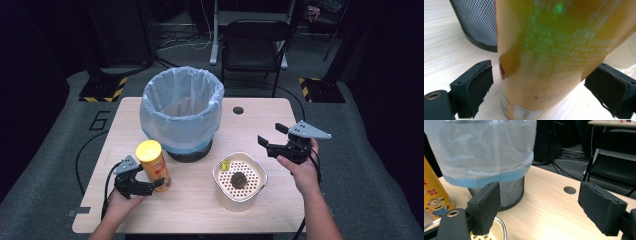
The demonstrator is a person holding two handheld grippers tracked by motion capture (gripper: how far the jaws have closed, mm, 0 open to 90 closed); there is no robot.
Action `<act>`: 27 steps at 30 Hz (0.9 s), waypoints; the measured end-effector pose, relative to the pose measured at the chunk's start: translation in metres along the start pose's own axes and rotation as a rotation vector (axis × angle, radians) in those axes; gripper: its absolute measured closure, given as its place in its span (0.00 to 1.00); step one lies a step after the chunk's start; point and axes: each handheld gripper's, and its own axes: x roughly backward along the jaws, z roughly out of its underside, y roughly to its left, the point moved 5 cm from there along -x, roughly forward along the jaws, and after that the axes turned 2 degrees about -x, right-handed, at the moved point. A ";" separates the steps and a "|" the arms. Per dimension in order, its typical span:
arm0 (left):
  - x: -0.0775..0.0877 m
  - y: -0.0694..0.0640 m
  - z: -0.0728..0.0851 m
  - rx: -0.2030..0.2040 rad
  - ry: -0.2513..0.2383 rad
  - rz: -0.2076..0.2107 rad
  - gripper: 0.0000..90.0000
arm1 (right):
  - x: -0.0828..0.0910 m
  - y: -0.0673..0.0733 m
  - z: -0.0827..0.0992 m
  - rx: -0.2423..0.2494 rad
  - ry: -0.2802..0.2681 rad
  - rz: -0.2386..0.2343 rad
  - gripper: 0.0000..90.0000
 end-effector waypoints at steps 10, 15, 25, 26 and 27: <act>-0.002 -0.006 0.001 -0.046 -0.017 -0.028 0.26 | 0.011 -0.020 0.036 -0.065 0.001 0.061 0.21; 0.000 -0.008 0.001 -0.074 -0.005 -0.034 0.26 | 0.013 -0.027 0.044 -0.087 0.013 0.073 0.21; 0.008 -0.009 -0.005 -0.073 -0.022 -0.037 0.26 | 0.011 -0.030 0.056 -0.092 0.036 0.082 0.21; 0.011 -0.009 -0.007 -0.068 -0.014 -0.030 0.26 | 0.011 -0.031 0.056 -0.092 0.037 0.082 0.21; 0.013 -0.010 -0.008 -0.063 -0.008 -0.025 0.26 | 0.011 -0.032 0.057 -0.095 0.039 0.083 0.21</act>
